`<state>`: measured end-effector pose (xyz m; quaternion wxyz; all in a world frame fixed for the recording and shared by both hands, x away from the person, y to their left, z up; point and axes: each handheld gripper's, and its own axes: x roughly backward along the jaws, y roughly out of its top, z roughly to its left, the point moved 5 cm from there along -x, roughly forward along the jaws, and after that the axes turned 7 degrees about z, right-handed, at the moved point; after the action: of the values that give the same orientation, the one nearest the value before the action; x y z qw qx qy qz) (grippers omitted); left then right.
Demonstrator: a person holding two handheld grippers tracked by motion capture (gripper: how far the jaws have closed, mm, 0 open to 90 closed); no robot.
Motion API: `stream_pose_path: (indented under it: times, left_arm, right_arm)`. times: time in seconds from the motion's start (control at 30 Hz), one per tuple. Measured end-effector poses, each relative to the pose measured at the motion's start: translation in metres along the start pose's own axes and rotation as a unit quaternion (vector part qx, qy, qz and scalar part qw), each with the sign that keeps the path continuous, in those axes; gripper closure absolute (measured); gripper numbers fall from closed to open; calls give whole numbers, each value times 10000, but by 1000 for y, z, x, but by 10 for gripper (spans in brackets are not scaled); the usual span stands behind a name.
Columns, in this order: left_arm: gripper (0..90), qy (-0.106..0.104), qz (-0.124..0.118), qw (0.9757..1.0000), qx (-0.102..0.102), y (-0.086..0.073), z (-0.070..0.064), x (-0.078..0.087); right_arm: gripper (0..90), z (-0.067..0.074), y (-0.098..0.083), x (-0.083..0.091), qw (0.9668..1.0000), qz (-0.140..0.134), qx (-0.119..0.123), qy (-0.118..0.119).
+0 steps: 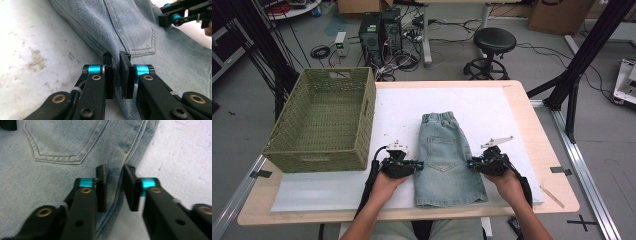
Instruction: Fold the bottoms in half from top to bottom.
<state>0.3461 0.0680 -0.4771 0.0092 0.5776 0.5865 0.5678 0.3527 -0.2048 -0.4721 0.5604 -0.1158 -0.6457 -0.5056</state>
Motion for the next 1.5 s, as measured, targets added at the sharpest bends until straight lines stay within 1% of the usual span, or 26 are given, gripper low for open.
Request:
stream_pose_path:
  times: [0.03,0.1,0.13,0.17,0.23,0.3,0.37,0.4,0.43,0.47,0.5,0.53,0.57,0.63,0.73,0.83,0.9,0.97,1.0,1.03,1.07,1.1,1.17,1.27,1.4,1.5]
  left_arm:
    - [766,41,-56,10000,-10,1,1,1]
    - [573,92,-217,9997,87,7,5,4]
    - [524,155,-295,9994,119,10,7,6]
    - [522,212,-367,9990,138,14,9,7]
    - [474,257,-543,9980,171,22,11,8]
    - [445,347,-723,9968,67,32,13,8]
    - [381,493,-884,9948,64,43,18,6]
    - [357,594,-970,9935,58,49,22,6]
    - [345,664,-1060,9921,90,55,25,5]
    - [304,697,-1096,9914,163,61,29,4]
    - [268,700,-1144,9907,209,66,32,3]
    - [260,675,-1163,9907,228,72,34,2]
    - [260,692,-1146,9907,229,77,36,0]
    - [260,708,-1126,9910,143,87,37,-3]
    - [259,643,-1162,9911,-30,99,38,-7]
    - [259,563,-1019,9932,37,107,42,-17]
    - [258,594,-898,9942,37,111,46,-26]
    - [258,578,-822,9949,85,115,50,-34]
    - [258,545,-774,9954,143,118,52,-37]
    - [258,433,-736,9962,177,120,54,-41]
    - [258,414,-636,9969,222,121,55,-46]
    - [258,501,-505,9972,209,122,57,-51]
    - [255,574,-310,9976,250,122,60,-59]
    - [231,599,-159,9977,274,121,64,-64]
    - [235,500,66,9981,355,116,69,-71]
    - [259,365,95,9984,426,114,71,-75]
  right_arm:
    - [631,-1,2,2,10000,-61,-20,-9]
    - [556,-5,9,6,9994,-337,-115,17]
    - [532,-7,14,8,9987,-472,-178,-42]
    - [531,-9,19,8,9983,-543,-200,-86]
    - [529,-13,28,4,9979,-566,-261,-201]
    - [535,-18,35,-3,9972,-585,-351,-305]
    - [548,-22,38,-12,9977,-449,-367,-340]
    - [551,-24,37,-18,9981,-304,-419,-342]
    - [564,-26,36,-23,9985,-140,-433,-318]
    - [598,-27,36,-25,9985,-170,-434,-283]
    - [696,-27,35,-24,9988,-163,-422,-199]
    - [720,-27,35,-23,9991,-162,-381,-121]
    - [774,-26,34,-21,9992,-172,-315,-155]
    - [842,-26,34,-18,9994,-185,-234,-182]
    - [855,-26,32,-13,9995,-208,-164,-177]
    - [854,-25,31,-13,9994,-209,-131,-223]
    - [842,-25,31,-13,9994,-219,-120,-234]
    - [799,-25,32,-11,9993,-277,-118,-212]
    - [756,-25,32,-10,9992,-305,-121,-223]
    - [744,-25,32,-9,9991,-333,-124,-232]
    - [733,-25,32,-8,9991,-338,-109,-241]
    - [711,-26,32,-7,9990,-374,-96,-245]
    - [702,-26,31,-6,9989,-398,-111,-237]
    - [688,-29,31,-5,9988,-418,-86,-257]
    - [686,-29,31,-4,9987,-431,-90,-250]
    - [684,-28,31,-5,9987,-428,-76,-255]
